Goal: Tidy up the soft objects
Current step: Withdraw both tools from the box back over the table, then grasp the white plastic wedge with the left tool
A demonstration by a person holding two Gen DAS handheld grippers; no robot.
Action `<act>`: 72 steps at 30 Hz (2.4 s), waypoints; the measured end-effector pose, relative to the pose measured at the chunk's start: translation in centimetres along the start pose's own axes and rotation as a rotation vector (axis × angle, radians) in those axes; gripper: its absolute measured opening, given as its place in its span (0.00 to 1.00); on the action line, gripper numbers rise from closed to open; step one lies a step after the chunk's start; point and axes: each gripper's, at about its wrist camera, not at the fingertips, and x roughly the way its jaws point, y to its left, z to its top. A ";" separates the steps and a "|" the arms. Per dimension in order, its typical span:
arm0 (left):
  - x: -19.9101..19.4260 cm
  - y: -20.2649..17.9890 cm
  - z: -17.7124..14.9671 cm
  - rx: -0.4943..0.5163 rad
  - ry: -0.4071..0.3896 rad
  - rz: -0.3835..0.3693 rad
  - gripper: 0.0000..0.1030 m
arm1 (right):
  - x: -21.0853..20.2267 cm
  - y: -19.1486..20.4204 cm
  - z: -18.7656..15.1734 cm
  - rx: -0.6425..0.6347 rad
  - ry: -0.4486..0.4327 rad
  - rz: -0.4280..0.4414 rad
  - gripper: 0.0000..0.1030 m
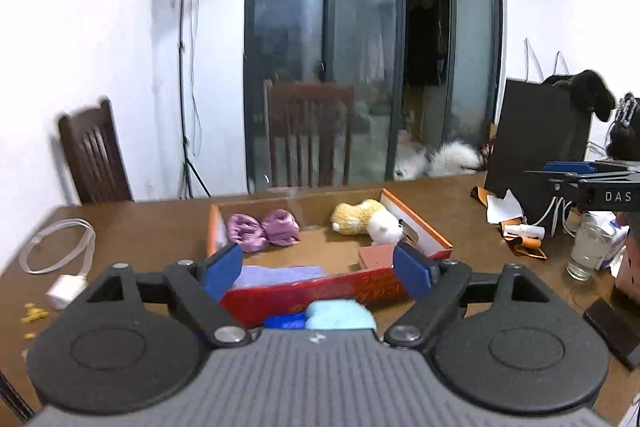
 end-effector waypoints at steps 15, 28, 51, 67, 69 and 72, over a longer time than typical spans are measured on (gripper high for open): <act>-12.9 -3.1 -12.0 0.014 -0.089 0.159 0.97 | -12.6 7.1 -10.0 -0.128 -0.071 0.035 0.84; -14.1 -2.5 -14.7 -0.041 -0.044 0.125 0.97 | -16.3 7.7 -15.0 -0.042 -0.002 0.030 0.84; -1.8 0.2 -16.7 -0.133 0.139 -0.010 0.96 | -3.3 9.0 -15.2 -0.022 0.167 0.061 0.83; 9.0 7.7 -11.8 -0.116 0.181 -0.017 0.77 | 7.8 13.0 -10.6 -0.096 0.146 0.163 0.72; 10.7 8.1 -11.5 -0.104 0.213 -0.040 0.60 | 8.7 13.3 -10.1 -0.098 0.143 0.168 0.69; 12.0 8.2 -12.1 -0.099 0.226 -0.077 0.36 | 10.1 13.8 -10.0 -0.105 0.148 0.174 0.66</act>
